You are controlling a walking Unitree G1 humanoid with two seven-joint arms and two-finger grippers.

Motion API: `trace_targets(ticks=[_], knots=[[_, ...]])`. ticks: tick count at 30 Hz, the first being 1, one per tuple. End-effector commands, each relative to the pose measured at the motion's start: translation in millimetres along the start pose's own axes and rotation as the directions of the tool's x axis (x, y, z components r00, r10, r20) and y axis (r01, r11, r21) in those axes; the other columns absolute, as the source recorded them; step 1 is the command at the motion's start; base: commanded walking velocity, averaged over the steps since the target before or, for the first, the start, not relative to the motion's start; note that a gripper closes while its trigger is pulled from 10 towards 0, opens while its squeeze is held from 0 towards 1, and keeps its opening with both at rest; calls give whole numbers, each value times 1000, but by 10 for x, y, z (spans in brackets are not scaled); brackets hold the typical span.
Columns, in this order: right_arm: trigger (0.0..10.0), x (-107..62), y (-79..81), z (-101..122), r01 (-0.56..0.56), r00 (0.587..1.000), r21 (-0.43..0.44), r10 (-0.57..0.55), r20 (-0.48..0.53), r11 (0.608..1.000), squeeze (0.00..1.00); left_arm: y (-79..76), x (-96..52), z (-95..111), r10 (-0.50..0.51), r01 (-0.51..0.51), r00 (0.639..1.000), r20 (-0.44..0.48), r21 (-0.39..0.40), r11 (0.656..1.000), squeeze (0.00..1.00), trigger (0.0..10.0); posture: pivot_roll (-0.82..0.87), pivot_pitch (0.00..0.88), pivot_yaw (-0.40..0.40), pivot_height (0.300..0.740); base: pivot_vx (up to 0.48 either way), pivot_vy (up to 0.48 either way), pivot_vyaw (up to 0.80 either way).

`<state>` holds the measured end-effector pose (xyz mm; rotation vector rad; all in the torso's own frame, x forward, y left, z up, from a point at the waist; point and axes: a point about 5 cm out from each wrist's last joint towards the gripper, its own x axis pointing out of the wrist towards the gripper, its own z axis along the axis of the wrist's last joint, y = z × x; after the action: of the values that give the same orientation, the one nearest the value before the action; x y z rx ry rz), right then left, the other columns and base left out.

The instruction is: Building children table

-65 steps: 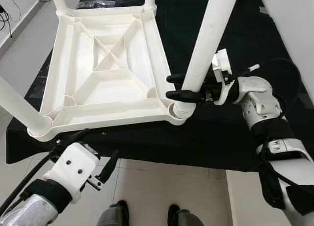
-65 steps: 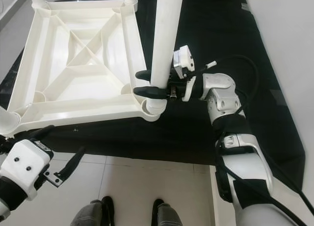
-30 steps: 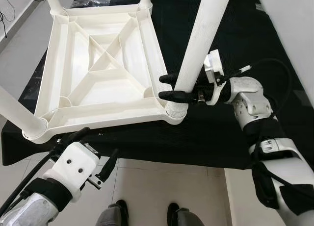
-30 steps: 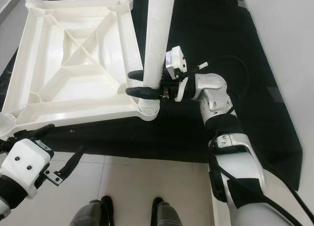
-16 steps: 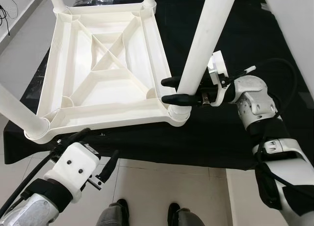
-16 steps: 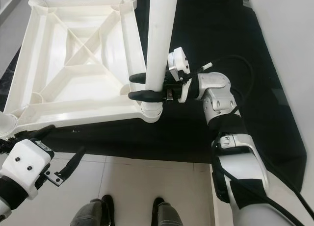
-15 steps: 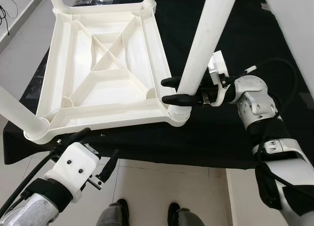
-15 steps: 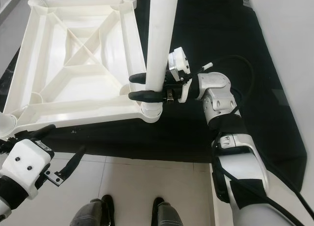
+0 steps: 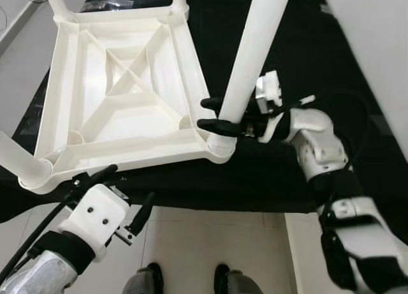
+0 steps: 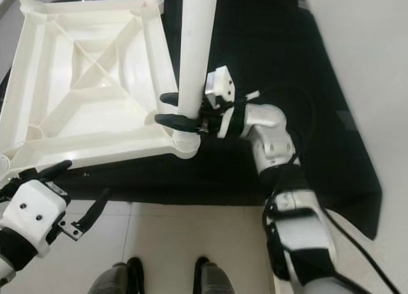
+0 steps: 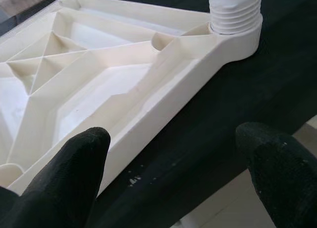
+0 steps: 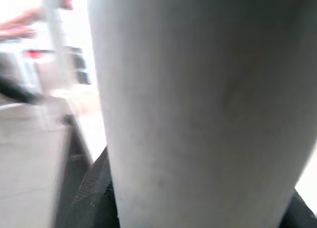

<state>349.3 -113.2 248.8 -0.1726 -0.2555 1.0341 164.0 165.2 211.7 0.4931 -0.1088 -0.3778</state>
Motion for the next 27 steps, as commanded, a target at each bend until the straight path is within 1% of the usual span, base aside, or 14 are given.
trace_targets(ticks=[1,2,3,5,6,7,8,9,13,16,17,19,21,27], knots=[[10000,-246,52,-471,441,879,66,-416,-235,895,0,-29,-10,-40,-2,2,1000,-16,-6,1000,0,10000,74,324,-102,740,0,0,0],[10000,-246,52,-471,441,879,66,-416,-235,895,0,-29,-10,-40,-2,2,1000,-16,-6,1000,0,10000,74,324,-102,740,0,0,0],[10000,-343,169,-508,565,806,71,-532,-258,822,0,-24,0,-47,0,0,1000,-16,-4,1000,0,10000,70,321,-94,740,0,0,0],[10000,-343,169,-508,565,806,71,-532,-258,822,0,-24,0,-47,0,0,1000,-16,-4,1000,0,10000,70,321,-94,740,0,0,0],[10000,-407,291,-516,636,753,67,-600,-271,769,0,-19,11,-54,1,-1,1000,-15,-2,1000,0,10000,68,320,-92,740,0,0,0],[10000,-414,375,-508,657,736,59,-622,-267,752,0,-15,23,-63,1,-1,1000,-14,-1,1000,0,10000,61,313,-86,740,0,0,0],[10000,-414,375,-508,657,736,59,-622,-267,752,0,-15,23,-63,1,-1,1000,-14,-1,1000,0,10000,61,313,-86,740,0,0,0],[10000,-340,421,-461,684,714,54,-652,-254,728,0,-13,62,-86,-1,1,1000,-10,-1,1000,0,10000,55,286,-81,740,0,0,0],[10000,-280,412,-430,696,704,55,-666,-246,716,0,-11,96,-101,0,0,1000,-7,2,1000,0,10000,55,277,-81,740,0,0,0],[10000,-245,440,-396,730,668,54,-697,-260,681,0,13,142,-114,18,-18,1000,-3,11,1000,0,10000,57,260,-81,740,0,0,0],[10000,-245,440,-396,730,668,54,-697,-260,681,0,13,142,-114,18,-18,1000,-3,11,1000,0,10000,57,260,-81,740,0,0,0],[10000,-216,492,-343,753,647,66,-720,-251,654,0,88,192,-98,61,-61,998,5,-25,998,0,10000,54,241,-76,740,0,0,0],[10000,-206,505,-333,756,646,70,-723,-247,651,0,129,218,-83,84,-84,996,15,-43,996,0,10000,55,234,-74,740,0,0,0],[10000,-146,557,-273,753,657,125,-730,-190,646,0,408,501,204,137,-120,974,179,-98,988,0,10000,42,208,-55,740,0,0,0]])
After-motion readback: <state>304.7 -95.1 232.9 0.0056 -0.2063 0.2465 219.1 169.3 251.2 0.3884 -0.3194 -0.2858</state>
